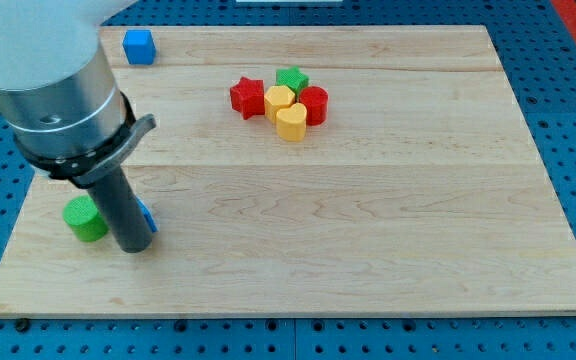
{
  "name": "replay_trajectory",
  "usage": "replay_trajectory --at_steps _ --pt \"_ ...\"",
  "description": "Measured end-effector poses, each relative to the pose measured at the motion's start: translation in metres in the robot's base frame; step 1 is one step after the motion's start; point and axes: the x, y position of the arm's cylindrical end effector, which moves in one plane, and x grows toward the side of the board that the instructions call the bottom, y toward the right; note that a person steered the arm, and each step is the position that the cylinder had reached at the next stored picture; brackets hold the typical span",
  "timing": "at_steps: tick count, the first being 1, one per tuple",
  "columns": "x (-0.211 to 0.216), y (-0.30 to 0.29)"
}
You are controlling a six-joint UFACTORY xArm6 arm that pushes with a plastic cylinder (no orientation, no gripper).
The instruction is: Place the green circle to the left of yellow heart
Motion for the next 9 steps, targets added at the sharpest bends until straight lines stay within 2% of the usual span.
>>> replay_trajectory --at_steps 2,3,4,6,9 --pt "0.029 -0.026" --pt "0.038 -0.069" --pt "0.022 -0.089" --pt "-0.010 -0.079" --pt "-0.051 -0.003"
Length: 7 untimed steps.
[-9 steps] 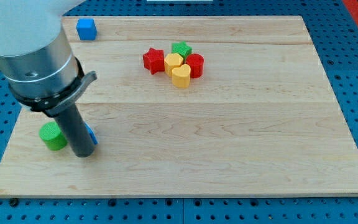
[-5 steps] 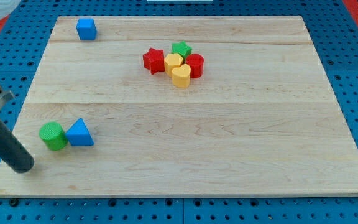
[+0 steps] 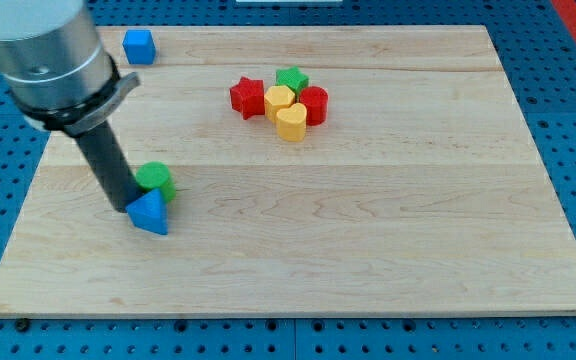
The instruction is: Place the green circle to the left of yellow heart
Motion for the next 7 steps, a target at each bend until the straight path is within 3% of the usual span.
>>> replay_trajectory --at_steps 2,7 --pt "-0.037 0.013" --pt "-0.073 0.113"
